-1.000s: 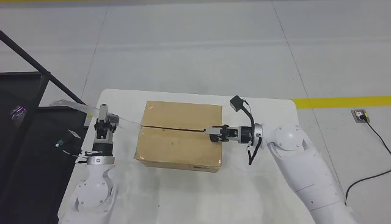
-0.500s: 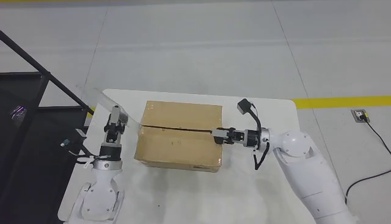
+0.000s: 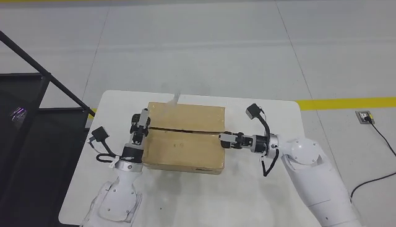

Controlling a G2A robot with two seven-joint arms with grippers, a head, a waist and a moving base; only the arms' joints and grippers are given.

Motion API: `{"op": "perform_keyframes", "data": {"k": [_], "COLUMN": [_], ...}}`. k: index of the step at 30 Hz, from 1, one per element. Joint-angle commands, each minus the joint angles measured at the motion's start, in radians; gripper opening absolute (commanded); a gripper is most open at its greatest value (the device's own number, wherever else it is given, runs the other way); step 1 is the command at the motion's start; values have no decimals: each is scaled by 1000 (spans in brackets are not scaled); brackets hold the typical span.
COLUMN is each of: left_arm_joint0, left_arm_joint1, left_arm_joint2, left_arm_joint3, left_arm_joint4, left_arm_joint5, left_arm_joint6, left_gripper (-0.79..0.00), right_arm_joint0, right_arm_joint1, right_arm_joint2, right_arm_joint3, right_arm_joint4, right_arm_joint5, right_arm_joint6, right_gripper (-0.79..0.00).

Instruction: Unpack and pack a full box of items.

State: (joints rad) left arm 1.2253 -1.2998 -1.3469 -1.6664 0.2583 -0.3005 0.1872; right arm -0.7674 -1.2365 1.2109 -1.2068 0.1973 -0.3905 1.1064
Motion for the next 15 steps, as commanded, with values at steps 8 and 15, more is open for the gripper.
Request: {"op": "perform_keyframes", "data": {"k": [8,15], "left_arm_joint0": [-1,25], "left_arm_joint1": [-11,-13], "left_arm_joint2": [44,22], "left_arm_joint3": [9,-29], "left_arm_joint4": [33,2], "left_arm_joint5": [-2,-19], "left_arm_joint6": [-5,-3], "left_gripper": [0,0], "right_arm_joint0": [-22,-9], "right_arm_joint1": [15,16], "right_arm_joint2": [29,11], "right_arm_joint3": [-15,-73], "right_arm_joint4": [12,-62], "right_arm_joint5": [-26,-43], "right_arm_joint6": [-2,-78], "right_gripper": [0,0]}}
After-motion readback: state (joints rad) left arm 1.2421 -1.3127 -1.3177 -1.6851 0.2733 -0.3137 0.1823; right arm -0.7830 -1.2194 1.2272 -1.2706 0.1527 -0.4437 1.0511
